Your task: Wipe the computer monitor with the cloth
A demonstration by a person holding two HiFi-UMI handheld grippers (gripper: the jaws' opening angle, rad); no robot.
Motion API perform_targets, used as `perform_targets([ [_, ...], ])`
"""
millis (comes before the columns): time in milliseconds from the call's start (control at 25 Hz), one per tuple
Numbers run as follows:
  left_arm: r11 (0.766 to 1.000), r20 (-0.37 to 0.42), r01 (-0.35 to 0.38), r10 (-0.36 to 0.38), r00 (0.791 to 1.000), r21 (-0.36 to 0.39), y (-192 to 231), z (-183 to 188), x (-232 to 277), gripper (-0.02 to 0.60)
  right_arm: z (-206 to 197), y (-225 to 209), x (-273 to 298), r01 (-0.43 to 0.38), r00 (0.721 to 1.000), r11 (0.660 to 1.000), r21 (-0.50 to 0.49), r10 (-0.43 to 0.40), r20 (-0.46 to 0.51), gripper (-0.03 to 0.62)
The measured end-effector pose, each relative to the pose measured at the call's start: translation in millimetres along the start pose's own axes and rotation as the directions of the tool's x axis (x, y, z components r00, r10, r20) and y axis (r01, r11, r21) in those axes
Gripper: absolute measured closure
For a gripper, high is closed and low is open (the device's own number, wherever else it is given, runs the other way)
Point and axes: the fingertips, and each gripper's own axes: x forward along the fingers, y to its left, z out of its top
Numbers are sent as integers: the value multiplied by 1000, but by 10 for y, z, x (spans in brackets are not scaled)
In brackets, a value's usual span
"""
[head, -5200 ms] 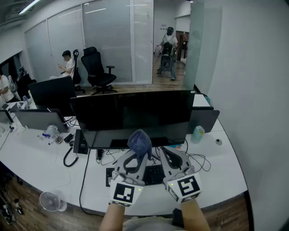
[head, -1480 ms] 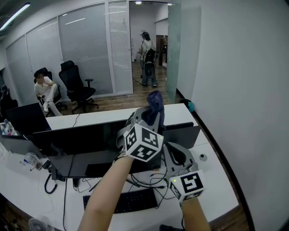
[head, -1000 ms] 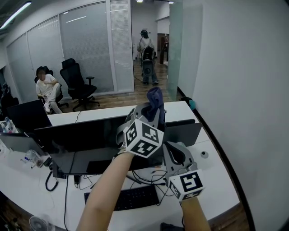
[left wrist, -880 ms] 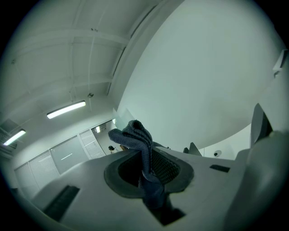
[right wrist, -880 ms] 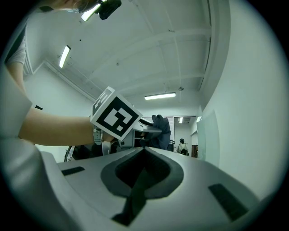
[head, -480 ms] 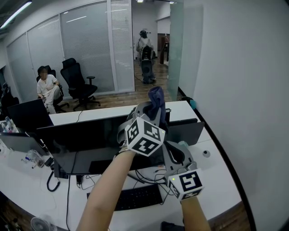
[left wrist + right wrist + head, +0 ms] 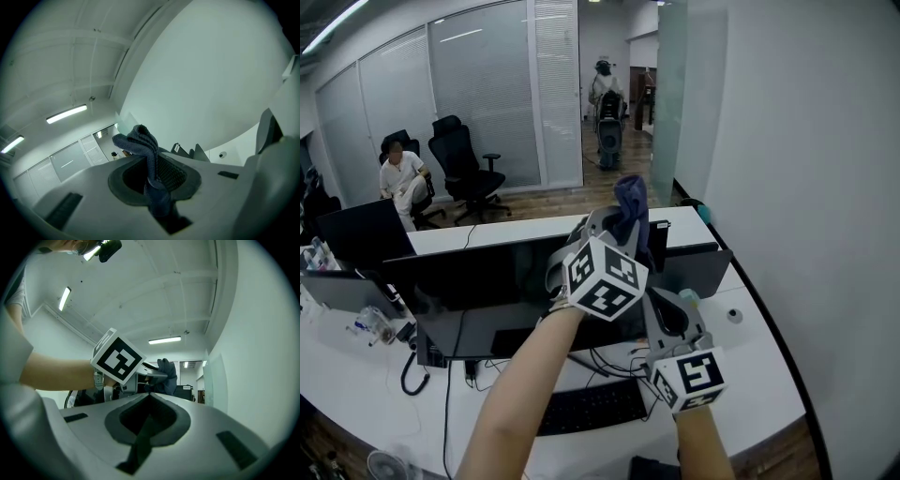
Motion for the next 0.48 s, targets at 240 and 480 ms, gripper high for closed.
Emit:
perform_targets([
  [240,1000,-7,4,-4,1000,6,90,-83,-100,522,43,155,51,0,1000,1000,-1,0,7,586],
  [480,1000,-13,5,-5,1000,7,207,-183,-217,522,71,319,106,1,1000,1000,-5,-1,8,586],
])
